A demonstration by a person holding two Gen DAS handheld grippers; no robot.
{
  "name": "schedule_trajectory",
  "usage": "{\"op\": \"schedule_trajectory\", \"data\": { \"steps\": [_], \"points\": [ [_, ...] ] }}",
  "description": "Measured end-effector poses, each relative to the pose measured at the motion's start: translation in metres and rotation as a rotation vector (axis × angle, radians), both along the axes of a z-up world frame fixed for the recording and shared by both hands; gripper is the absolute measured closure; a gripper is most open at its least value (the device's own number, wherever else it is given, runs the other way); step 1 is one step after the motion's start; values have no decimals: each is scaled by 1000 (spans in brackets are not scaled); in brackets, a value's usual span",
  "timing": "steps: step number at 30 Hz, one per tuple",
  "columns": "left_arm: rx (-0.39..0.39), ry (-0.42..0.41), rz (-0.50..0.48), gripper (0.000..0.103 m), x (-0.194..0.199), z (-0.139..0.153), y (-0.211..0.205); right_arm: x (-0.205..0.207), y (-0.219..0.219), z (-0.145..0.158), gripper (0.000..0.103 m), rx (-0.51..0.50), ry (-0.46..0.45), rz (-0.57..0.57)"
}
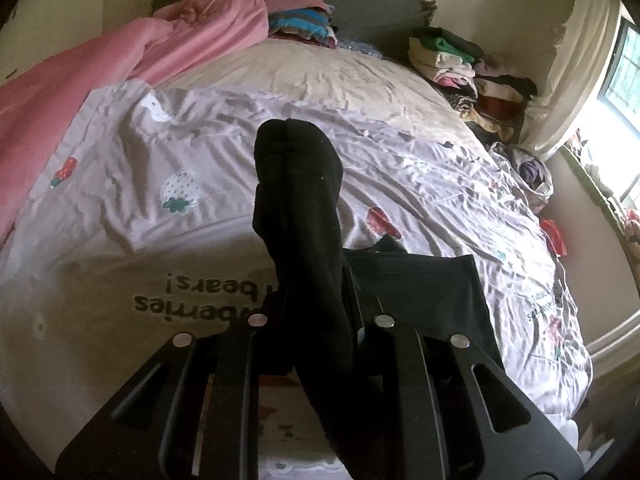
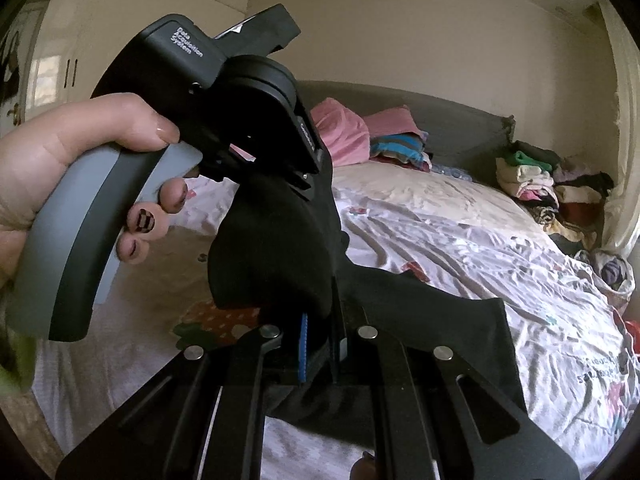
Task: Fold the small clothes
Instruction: 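Lift the gripped end with both tools and fold it over the other half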
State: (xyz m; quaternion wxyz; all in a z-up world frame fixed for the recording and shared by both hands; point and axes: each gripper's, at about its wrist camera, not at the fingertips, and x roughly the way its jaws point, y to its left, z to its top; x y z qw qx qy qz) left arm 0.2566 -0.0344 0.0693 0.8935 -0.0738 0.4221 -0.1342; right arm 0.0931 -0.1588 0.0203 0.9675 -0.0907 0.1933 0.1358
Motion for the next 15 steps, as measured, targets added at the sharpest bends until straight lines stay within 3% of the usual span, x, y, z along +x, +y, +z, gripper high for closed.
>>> {"op": "schedule_trajectory", "data": {
  "steps": [15],
  "points": [
    [26,-2,-47,93,-3,0,-57,-5,-48,0,96,58,15,-72]
  ]
}}
